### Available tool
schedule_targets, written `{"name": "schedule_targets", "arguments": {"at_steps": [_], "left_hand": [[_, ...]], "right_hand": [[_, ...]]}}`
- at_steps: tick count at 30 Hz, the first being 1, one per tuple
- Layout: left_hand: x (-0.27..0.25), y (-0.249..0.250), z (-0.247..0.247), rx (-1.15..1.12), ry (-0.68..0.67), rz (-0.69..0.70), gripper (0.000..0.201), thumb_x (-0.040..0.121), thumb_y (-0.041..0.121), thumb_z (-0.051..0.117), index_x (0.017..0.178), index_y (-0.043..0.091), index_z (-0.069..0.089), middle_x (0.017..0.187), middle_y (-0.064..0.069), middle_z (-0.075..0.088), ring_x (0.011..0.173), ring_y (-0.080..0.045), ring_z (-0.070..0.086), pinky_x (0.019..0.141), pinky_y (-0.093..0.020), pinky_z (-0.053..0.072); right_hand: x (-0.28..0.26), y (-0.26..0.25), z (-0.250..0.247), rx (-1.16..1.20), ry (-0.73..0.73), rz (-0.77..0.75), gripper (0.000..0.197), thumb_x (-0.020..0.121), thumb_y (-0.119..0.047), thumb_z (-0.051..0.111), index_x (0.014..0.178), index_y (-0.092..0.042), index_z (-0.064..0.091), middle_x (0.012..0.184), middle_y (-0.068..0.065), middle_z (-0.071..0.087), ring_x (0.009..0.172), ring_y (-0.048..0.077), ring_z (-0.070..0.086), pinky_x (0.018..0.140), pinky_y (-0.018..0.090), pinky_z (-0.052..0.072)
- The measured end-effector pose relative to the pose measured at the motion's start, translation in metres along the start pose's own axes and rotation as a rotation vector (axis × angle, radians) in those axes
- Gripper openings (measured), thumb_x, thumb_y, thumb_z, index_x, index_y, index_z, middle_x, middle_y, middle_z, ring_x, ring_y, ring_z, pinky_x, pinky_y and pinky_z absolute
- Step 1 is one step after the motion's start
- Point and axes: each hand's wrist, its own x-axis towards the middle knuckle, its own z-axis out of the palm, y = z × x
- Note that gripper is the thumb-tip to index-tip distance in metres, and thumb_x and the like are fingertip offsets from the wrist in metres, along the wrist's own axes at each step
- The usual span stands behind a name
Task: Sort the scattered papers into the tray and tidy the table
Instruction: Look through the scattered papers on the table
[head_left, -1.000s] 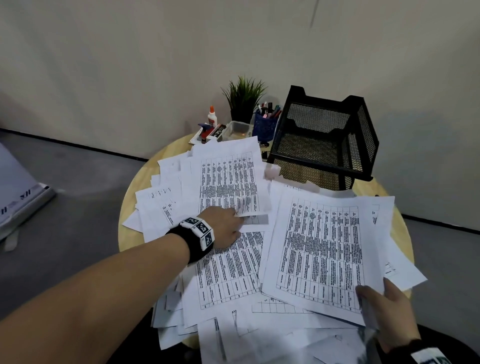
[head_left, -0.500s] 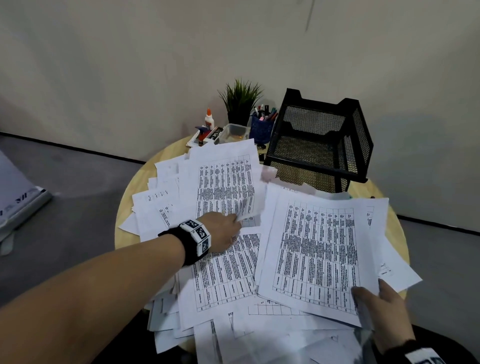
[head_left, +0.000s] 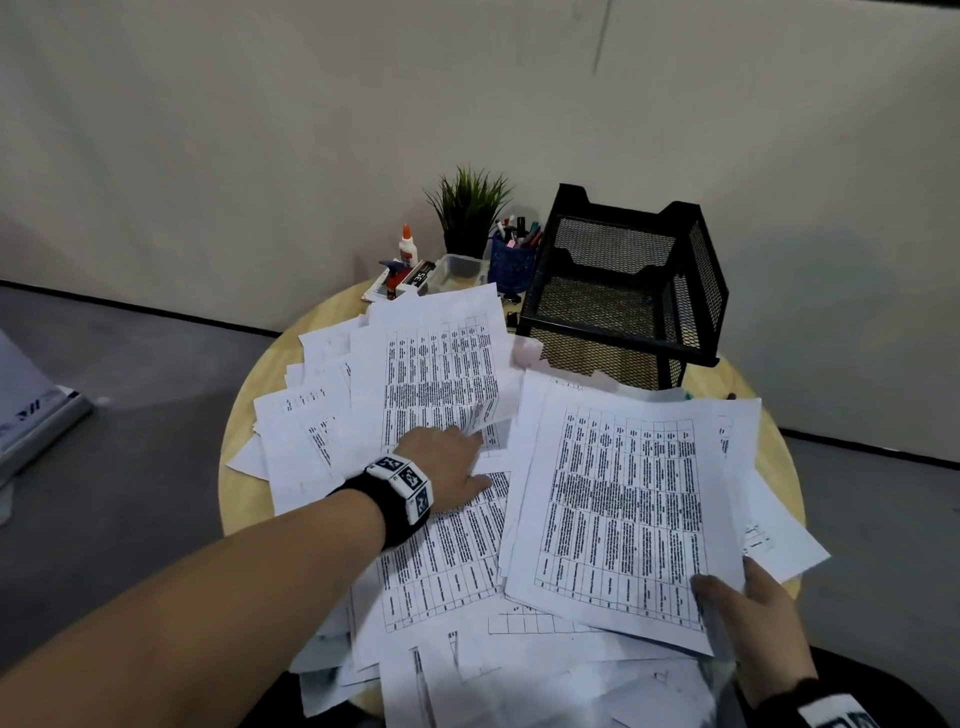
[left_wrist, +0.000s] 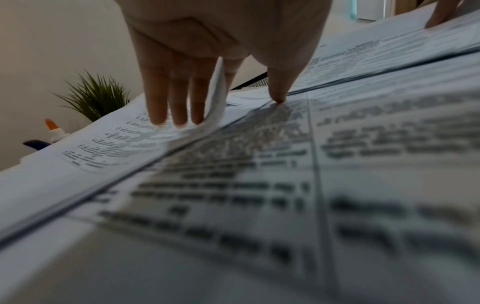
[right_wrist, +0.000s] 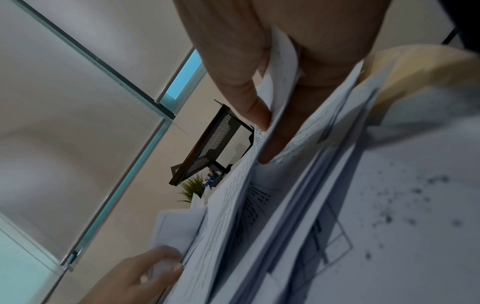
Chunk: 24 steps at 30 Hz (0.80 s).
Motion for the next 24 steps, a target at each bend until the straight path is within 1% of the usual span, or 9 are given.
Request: {"name": "schedule_targets", "arguments": {"at_steps": [2, 4, 5, 7, 9, 13, 16, 19, 24], "left_hand": [[0.007, 0.004, 0.002, -0.012, 0.023, -0.009, 0.066, 0.092, 0.056, 0.034, 0.139, 0.01, 0.035, 0.144, -0.018, 0.035, 0.133, -0.033, 0.035, 0.105, -0.047, 0.036], [0.013, 0.007, 0.002, -0.073, 0.022, 0.011, 0.065, 0.093, 0.05, 0.037, 0.142, 0.008, 0.031, 0.155, -0.017, 0.015, 0.141, -0.033, 0.023, 0.113, -0.045, 0.029], [0.016, 0.008, 0.002, -0.101, 0.023, 0.019, 0.063, 0.093, 0.048, 0.038, 0.142, 0.009, 0.032, 0.154, -0.018, 0.016, 0.137, -0.033, 0.031, 0.108, -0.044, 0.036], [0.02, 0.009, 0.003, -0.12, 0.03, 0.038, 0.06, 0.094, 0.046, 0.035, 0.142, 0.01, 0.029, 0.142, -0.019, 0.036, 0.115, -0.031, 0.052, 0.091, -0.042, 0.05], [0.023, 0.011, 0.003, -0.106, 0.021, 0.046, 0.061, 0.093, 0.044, 0.034, 0.144, 0.01, 0.025, 0.125, -0.017, 0.049, 0.1, -0.03, 0.057, 0.082, -0.04, 0.053], [0.026, 0.014, -0.005, -0.053, -0.003, 0.076, 0.051, 0.092, 0.035, 0.039, 0.135, 0.008, 0.035, 0.109, -0.015, 0.057, 0.092, -0.031, 0.06, 0.076, -0.038, 0.052], [0.024, 0.015, -0.005, -0.037, 0.012, 0.114, 0.041, 0.092, 0.032, 0.039, 0.128, 0.011, 0.04, 0.11, -0.015, 0.057, 0.092, -0.031, 0.06, 0.074, -0.036, 0.05], [0.02, 0.018, -0.002, -0.009, 0.022, 0.141, 0.039, 0.095, 0.03, 0.038, 0.131, 0.014, 0.039, 0.116, -0.014, 0.052, 0.091, -0.03, 0.06, 0.074, -0.037, 0.05], [0.018, 0.025, -0.005, -0.033, 0.0, 0.081, 0.048, 0.097, 0.027, 0.036, 0.144, 0.018, 0.027, 0.126, -0.013, 0.047, 0.096, -0.03, 0.06, 0.074, -0.038, 0.049]], "right_hand": [[-0.001, -0.001, 0.0, -0.011, 0.001, -0.002, 0.008, 0.078, 0.005, 0.06, 0.081, -0.002, 0.062, 0.069, 0.017, 0.066, 0.066, 0.025, 0.055, 0.067, 0.037, 0.045], [-0.002, -0.005, 0.0, 0.003, -0.007, -0.007, 0.013, 0.08, 0.007, 0.06, 0.082, -0.005, 0.064, 0.072, 0.014, 0.067, 0.069, 0.026, 0.058, 0.071, 0.039, 0.047], [-0.004, -0.007, 0.001, 0.017, -0.011, -0.008, 0.017, 0.081, 0.008, 0.059, 0.082, -0.008, 0.064, 0.075, 0.014, 0.068, 0.071, 0.027, 0.059, 0.073, 0.039, 0.048], [-0.007, -0.013, 0.001, 0.056, -0.019, -0.017, 0.021, 0.082, 0.011, 0.057, 0.082, -0.01, 0.064, 0.076, 0.015, 0.067, 0.071, 0.026, 0.058, 0.071, 0.037, 0.047], [-0.008, -0.015, 0.002, 0.071, -0.016, -0.026, 0.022, 0.082, 0.013, 0.056, 0.084, -0.007, 0.064, 0.075, 0.017, 0.065, 0.07, 0.025, 0.056, 0.068, 0.036, 0.045], [-0.006, -0.012, 0.003, 0.072, -0.015, -0.022, 0.024, 0.081, 0.012, 0.057, 0.082, -0.01, 0.065, 0.081, 0.014, 0.069, 0.075, 0.028, 0.061, 0.078, 0.044, 0.049], [-0.004, -0.008, 0.002, 0.058, -0.009, -0.024, 0.023, 0.081, 0.011, 0.058, 0.083, -0.011, 0.066, 0.077, 0.009, 0.072, 0.076, 0.03, 0.063, 0.079, 0.044, 0.05], [-0.002, -0.008, 0.001, 0.041, -0.004, -0.03, 0.023, 0.08, 0.009, 0.06, 0.081, -0.012, 0.066, 0.068, -0.002, 0.073, 0.073, 0.028, 0.064, 0.077, 0.042, 0.051], [-0.006, -0.011, 0.002, 0.04, -0.009, -0.046, 0.021, 0.081, 0.008, 0.06, 0.084, -0.011, 0.066, 0.08, 0.008, 0.071, 0.076, 0.03, 0.063, 0.078, 0.041, 0.05]]}}
